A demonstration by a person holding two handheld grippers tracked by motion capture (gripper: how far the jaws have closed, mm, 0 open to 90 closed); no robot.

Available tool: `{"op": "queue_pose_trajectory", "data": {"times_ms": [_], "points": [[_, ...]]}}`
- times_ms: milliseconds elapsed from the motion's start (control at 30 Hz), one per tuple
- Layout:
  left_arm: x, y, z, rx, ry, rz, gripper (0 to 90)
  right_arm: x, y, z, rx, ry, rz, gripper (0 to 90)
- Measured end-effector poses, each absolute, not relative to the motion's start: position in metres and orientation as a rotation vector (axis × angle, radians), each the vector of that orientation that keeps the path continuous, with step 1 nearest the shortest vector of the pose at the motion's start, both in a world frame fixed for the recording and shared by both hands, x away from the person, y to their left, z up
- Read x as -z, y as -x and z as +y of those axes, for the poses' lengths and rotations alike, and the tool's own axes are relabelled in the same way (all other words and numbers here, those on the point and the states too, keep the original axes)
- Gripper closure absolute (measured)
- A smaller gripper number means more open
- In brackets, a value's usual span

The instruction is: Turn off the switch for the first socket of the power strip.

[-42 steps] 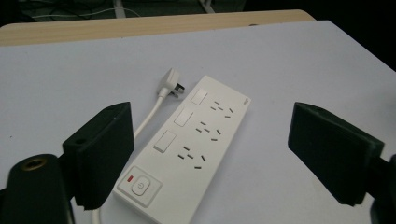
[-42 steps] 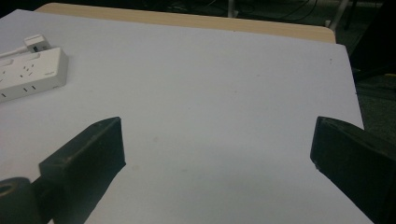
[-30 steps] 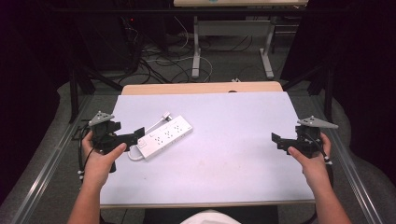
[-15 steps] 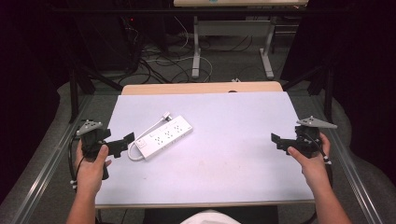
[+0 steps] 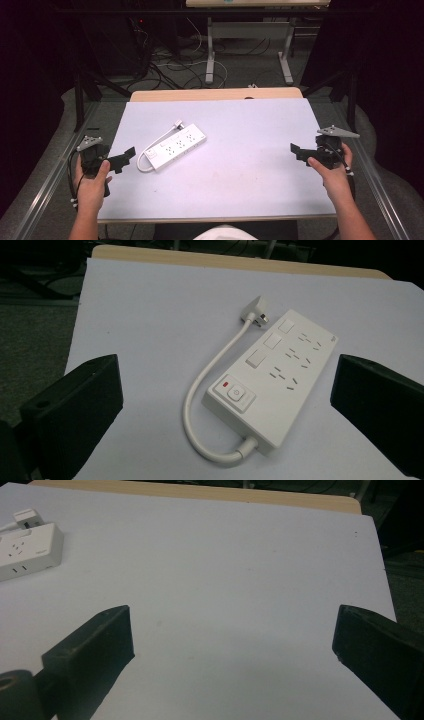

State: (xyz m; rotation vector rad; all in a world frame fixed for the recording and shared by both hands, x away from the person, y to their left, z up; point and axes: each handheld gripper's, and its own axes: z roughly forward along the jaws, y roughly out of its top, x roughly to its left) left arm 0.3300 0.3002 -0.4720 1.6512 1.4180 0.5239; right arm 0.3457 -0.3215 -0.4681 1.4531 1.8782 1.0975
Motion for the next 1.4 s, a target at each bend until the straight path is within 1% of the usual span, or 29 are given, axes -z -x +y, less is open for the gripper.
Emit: {"op": "queue_pose_trajectory", "data": {"times_ms": [267,600,767,1400], "points": [[0.483,-0.333,0.302,-0.521,-1.676,1.435,0.5,0.470,-0.346,-0.319,-1.100,-1.456,1.880,2.5],[0.492,-0.336,0.305,-0.522,-1.664,1.462,1.0,0.470,-0.346,-0.320,-1.098,-1.452,1.886,2.4],[0.494,-0.337,0.305,-0.507,-1.680,1.466,1.0,0.471,-0.347,-0.320,-1.094,-1.451,1.891,2.4],[0.496,-0.338,0.304,-0.514,-1.671,1.478,1.2,0.473,-0.348,-0.320,-1.092,-1.458,1.898,2.4]]}}
